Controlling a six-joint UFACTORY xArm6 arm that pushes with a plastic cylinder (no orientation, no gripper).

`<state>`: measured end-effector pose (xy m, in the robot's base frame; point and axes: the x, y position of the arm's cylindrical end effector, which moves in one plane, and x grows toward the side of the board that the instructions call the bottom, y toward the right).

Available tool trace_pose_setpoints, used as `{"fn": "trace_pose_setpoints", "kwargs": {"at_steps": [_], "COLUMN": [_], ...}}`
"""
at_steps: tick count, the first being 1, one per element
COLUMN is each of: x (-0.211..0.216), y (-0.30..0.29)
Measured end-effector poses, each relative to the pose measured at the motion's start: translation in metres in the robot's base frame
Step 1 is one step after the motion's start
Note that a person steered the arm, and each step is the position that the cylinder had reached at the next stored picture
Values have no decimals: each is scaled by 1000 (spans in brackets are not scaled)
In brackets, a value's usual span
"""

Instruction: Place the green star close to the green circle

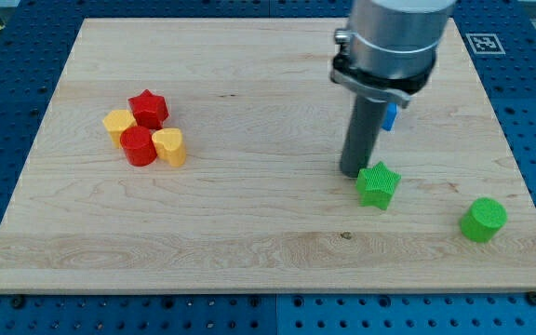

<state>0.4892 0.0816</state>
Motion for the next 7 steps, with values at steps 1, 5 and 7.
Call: {"fn": "trace_pose_setpoints", "kwargs": {"at_steps": [1, 5, 7], "x": [26, 32, 32], "y": [-36, 35, 51]}}
